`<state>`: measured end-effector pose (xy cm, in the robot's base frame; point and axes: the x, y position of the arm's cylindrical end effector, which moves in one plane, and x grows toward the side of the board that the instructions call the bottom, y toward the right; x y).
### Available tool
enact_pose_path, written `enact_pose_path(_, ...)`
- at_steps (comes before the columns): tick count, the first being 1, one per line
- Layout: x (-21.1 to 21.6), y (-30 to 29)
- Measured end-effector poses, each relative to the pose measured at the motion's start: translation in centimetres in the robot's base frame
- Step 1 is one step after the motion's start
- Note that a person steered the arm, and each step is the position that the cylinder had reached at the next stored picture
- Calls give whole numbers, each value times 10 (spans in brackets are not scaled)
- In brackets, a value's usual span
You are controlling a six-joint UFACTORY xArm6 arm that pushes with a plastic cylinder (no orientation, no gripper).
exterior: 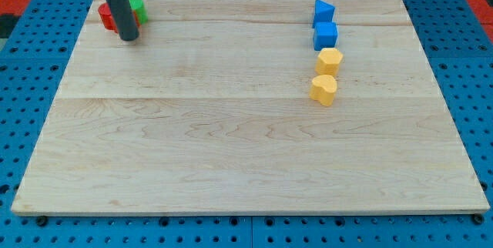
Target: Point your arm horizontally to the left of the yellow hexagon
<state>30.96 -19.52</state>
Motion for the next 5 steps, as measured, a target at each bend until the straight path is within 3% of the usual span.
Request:
enact_pose_path(1, -2, 3)
enact_pose_path(2, 14, 48)
enact_pose_path(3, 23, 145)
enact_pose_path(4, 78, 191)
enact_pose_path(5, 84, 195)
